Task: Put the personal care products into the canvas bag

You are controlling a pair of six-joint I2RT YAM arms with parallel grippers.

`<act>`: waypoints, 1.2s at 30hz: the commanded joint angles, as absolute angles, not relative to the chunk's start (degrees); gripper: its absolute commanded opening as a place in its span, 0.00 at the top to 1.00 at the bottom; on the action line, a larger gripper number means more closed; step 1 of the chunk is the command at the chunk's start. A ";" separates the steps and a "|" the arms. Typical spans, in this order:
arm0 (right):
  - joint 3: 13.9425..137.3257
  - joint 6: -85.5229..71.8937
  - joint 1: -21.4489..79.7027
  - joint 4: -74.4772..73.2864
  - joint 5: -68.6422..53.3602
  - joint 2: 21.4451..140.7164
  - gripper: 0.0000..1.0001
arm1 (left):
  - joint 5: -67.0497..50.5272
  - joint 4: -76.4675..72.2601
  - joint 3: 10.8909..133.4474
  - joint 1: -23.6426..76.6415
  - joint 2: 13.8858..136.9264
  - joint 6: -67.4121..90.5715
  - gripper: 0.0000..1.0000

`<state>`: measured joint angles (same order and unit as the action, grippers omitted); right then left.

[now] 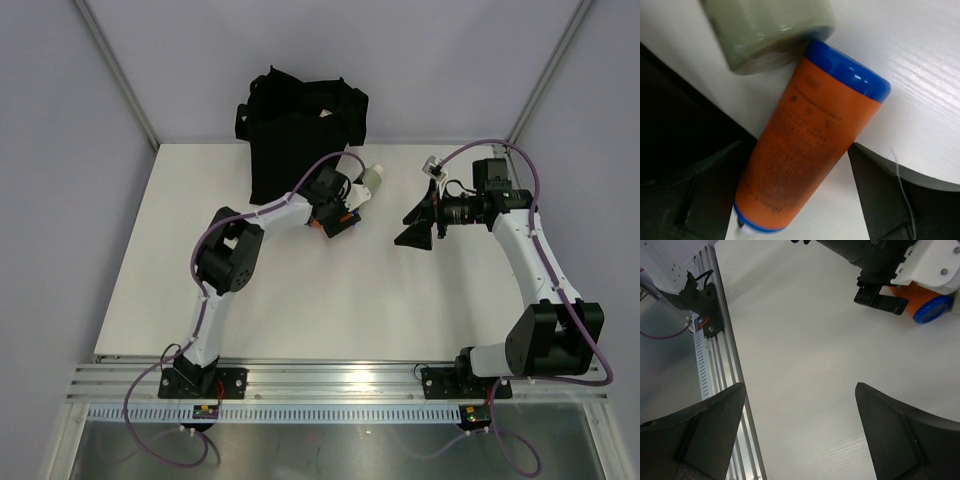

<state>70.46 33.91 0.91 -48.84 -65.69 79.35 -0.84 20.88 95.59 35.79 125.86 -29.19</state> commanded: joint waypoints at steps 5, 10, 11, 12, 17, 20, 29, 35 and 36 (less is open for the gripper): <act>70.31 29.62 0.44 -43.77 -68.90 78.13 0.00 | 2.72 29.87 99.40 37.61 130.25 -30.32 0.38; 71.01 27.86 -1.67 -43.16 -69.87 79.98 0.00 | 3.69 30.76 96.60 37.71 129.20 -23.14 0.94; 71.28 27.60 -1.84 -42.89 -69.96 80.15 0.00 | 3.34 30.59 95.63 37.71 127.98 -22.25 0.99; 71.19 27.25 -1.93 -42.63 -70.13 80.24 0.01 | 2.90 30.24 93.28 37.71 127.27 -21.11 1.00; 70.49 25.93 -2.46 -41.49 -70.75 80.25 0.00 | -2.98 27.42 86.14 37.62 120.08 -12.06 1.00; 69.96 25.14 -2.81 -40.70 -71.10 80.24 0.00 | -7.28 27.34 83.24 37.44 117.61 -5.38 1.00; 69.34 22.85 -3.34 -38.85 -72.68 81.30 0.00 | -3.52 26.28 79.36 37.53 117.86 8.43 0.69; 69.00 22.68 -3.34 -38.85 -72.60 81.04 0.00 | -1.76 23.20 84.97 37.53 120.31 10.90 0.22; 68.73 22.59 -3.34 -38.67 -72.51 80.77 0.01 | -1.32 23.46 86.03 37.53 120.93 10.12 0.21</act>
<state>69.14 23.09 -3.05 -40.21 -70.22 81.41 -2.74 23.86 82.70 37.41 117.71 7.92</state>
